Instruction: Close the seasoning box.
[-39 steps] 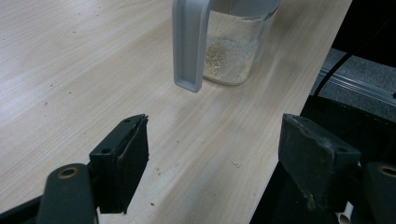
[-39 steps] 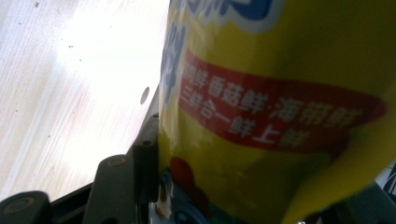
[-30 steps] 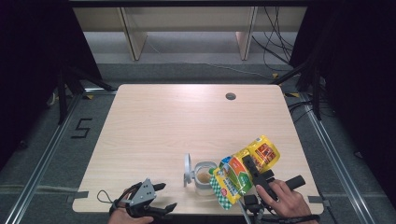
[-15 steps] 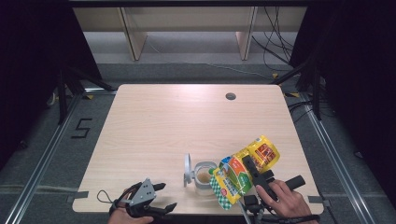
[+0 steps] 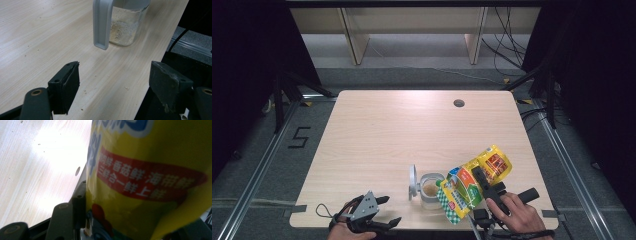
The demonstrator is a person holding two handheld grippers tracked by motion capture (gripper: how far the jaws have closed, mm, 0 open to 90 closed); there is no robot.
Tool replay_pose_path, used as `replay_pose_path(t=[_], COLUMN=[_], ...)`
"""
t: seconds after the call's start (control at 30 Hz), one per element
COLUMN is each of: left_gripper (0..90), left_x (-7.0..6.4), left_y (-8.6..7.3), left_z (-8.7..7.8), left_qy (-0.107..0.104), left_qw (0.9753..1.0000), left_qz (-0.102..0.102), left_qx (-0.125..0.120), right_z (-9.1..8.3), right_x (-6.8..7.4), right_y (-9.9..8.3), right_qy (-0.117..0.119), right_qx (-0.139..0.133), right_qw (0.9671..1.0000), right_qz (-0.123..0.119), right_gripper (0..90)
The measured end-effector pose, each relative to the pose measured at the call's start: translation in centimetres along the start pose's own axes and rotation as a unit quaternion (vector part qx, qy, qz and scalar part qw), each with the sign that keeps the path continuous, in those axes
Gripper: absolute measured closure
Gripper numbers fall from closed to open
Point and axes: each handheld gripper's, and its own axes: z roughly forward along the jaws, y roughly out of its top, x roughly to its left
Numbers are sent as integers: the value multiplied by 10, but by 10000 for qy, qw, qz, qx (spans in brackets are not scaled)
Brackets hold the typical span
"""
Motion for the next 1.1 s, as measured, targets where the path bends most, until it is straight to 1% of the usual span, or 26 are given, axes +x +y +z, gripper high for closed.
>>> replay_pose_path(t=[0.03, 0.07, 0.1, 0.2, 0.23, 0.27, 0.3, 0.33, 0.4, 0.47, 0.5, 0.53, 0.57, 0.63, 0.67, 0.73, 0.77, 0.8, 0.83, 0.93, 0.97, 1.0, 1.07, 1.1], left_gripper=[241, 241, 241, 241, 241, 241, 241, 241, 242, 241, 241, 241, 241, 241, 241, 241, 241, 241, 241, 240, 240, 239, 236, 232], left_x=[1, 2, 1, 1, 1, 1, 1, 1, 1, 1, 1, 3, 1, 1, 0, 0, 1, 0, 1, 1, 0, 1, 0, 2], left_y=[0, 0, 0, 0, 0, 0, 0, 0, 0, 0, 0, 0, 0, 0, 0, 0, 0, 0, 0, 0, 0, 0, 0, 0], left_z=[0, -1, -1, -1, -1, -1, -1, -1, -1, -1, -1, -2, -1, -1, 0, 0, -1, 0, 0, 0, 0, 0, 0, -1], left_qy=[6, 31, 21, 22, 25, 24, 25, 27, 27, 26, 25, 53, 25, 17, 18, 2, 17, 4, 19, 19, 5, 15, 11, 26], left_qw=[10000, 9999, 9999, 9999, 9999, 9999, 9999, 9999, 9999, 9999, 9999, 9997, 9999, 10000, 10000, 10000, 10000, 10000, 10000, 10000, 10000, 10000, 10000, 9999], left_qz=[35, 95, 80, 85, 84, 91, 87, 82, 85, 87, 82, 168, 85, 78, 38, 4, 71, 13, 46, 39, 7, 42, 17, 107], left_qx=[31, 86, 74, 78, 81, 86, 82, 79, 79, 78, 75, 149, 77, 56, -6, 2, 30, 7, -3, -8, -7, -5, -3, 53], right_z=[0, 0, 0, 0, 0, 0, 0, -1, 0, -1, -1, -3, -3, -3, -3, -3, -3, -3, -3, -3, -3, -3, -3, -3], right_x=[-1, -1, 0, -1, -1, -1, -2, -1, -2, -2, 0, 5, 4, 5, 4, 4, 4, 4, 4, 4, 4, 4, 4, 4], right_y=[0, 0, 0, 0, 0, 0, 0, 0, 0, 0, 0, 0, -1, -1, -1, -1, -1, -1, -1, -1, -1, -1, -1, -1], right_qy=[8, 12, -4, -9, -12, -11, 25, 14, 34, 44, 93, 177, 179, 175, 180, 166, 159, 165, 164, 164, 167, 169, 170, 172], right_qx=[-16, -12, 5, 3, 11, -8, -11, 28, 2, 23, 54, 193, 186, 197, 202, 205, 205, 200, 205, 197, 198, 197, 198, 195], right_qw=[10000, 10000, 10000, 10000, 10000, 10000, 9999, 10000, 9999, 9999, 9999, 9994, 9995, 9994, 9994, 9995, 9995, 9994, 9995, 9995, 9995, 9995, 9995, 9995], right_qz=[-48, -44, -6, -80, -57, -79, -151, -85, -131, -119, -37, 232, 198, 216, 208, 201, 205, 209, 190, 183, 182, 185, 186, 181], right_gripper=[468, 468, 468, 468, 468, 468, 468, 468, 468, 468, 468, 468, 468, 468, 469, 469, 469, 469, 469, 469, 469, 469, 469, 469])
